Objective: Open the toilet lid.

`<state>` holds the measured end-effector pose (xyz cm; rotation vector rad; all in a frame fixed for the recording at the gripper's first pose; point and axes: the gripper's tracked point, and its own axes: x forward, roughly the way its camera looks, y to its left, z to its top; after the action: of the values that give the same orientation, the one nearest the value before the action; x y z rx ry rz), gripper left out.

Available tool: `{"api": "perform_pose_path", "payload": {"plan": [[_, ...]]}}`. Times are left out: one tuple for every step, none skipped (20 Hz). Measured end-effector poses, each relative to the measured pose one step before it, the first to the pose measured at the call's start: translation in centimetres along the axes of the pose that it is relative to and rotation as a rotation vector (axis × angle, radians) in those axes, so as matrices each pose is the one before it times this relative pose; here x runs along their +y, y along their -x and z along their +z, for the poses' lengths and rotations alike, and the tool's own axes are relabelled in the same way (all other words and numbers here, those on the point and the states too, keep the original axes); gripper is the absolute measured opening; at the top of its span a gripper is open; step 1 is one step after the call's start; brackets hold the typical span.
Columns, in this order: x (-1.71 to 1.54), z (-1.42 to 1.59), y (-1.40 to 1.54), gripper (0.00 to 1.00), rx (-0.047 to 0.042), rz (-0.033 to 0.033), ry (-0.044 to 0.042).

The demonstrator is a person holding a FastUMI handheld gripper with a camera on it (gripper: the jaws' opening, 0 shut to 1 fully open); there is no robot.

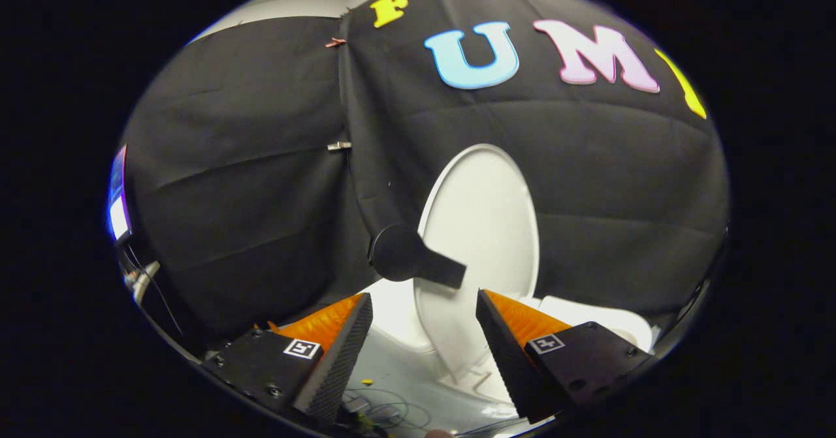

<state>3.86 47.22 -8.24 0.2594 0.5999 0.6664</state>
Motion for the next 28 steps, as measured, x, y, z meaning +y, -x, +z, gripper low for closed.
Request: {"api": "perform_pose_path", "payload": {"plan": [[-0.471, 0.689, 0.771, 0.99, -0.02907, -0.00918, 0.03592], [-0.64, 0.881, 0.934, 0.99, -0.02812, -0.00902, 0.02094], [-0.726, 0.991, 0.854, 0.99, -0.02664, -0.00478, 0.00187], [-0.975, 1.213, 0.89, 0.99, -0.03475, -0.0112, -0.00955], [-1.376, 1.145, 0.805, 1.0, -0.03463, -0.01918, -0.01073], [-1.555, 1.416, 0.607, 0.99, -0.04082, -0.02596, -0.00739], [-1.809, 1.19, 0.589, 0.99, -0.03651, -0.02909, 0.00328], [-1.979, 0.595, 0.682, 0.99, -0.02572, -0.03275, 0.00911], [-2.149, 0.365, 0.667, 0.99, -0.00837, -0.03404, 0.01172], [-1.9, 0.314, 0.776, 0.99, -0.00927, -0.03076, 0.00828], [-1.75, 0.53, 0.959, 0.99, -0.01265, -0.02214, 0.00505], [-1.855, 0.46, 0.891, 1.0, -0.01572, -0.02006, 0.01041], [-1.296, -0.548, 0.619, 0.99, -0.01416, -0.02327, 0.01915], [-2.229, 0.126, 0.755, 0.99, -0.01028, -0.0304, 0.02287], [-2.35, 0.047, 0.918, 0.99, -0.01048, -0.03438, 0.01885], [-2.332, 0.158, 0.788, 0.99, -0.01093, -0.03007, 0.0056], [-2.023, 0.035, 0.853, 0.99, -0.01023, -0.02155, -0.00529], [-2.122, -0.183, 0.794, 0.99, -0.00592, -0.03344, -0.00231], [-3.211, 0.644, 0.9, 0.99, -0.01005, -0.04624, 0.00136], [-2.427, -0.074, 0.521, 0.99, -0.01441, -0.04595, -0.00106], [-2.148, -0.007, 0.611, 0.99, -0.01629, -0.04249, 0.00371], [-1.913, -0.378, 0.834, 0.99, -0.00852, -0.03888, 0.0071], [-1.676, -0.339, 0.63, 0.99, -0.01432, -0.03612, 0.01208], [-1.717, -0.235, 0.29, 0.99, -0.01023, -0.04125, 0.019], [-1.386, -0.299, 0.141, 0.99, 0.00533, -0.03874, 0.00988], [-0.987, -0.039, -0.014, 0.99, 0.00234, -0.02795, -0.00943], [-0.525, 0.134, 0.241, 0.99, -0.00851, -0.01939, -0.02266], [-0.265, 0.473, 0.084, 0.99, -0.01674, -0.02067, -0.02691]]}}
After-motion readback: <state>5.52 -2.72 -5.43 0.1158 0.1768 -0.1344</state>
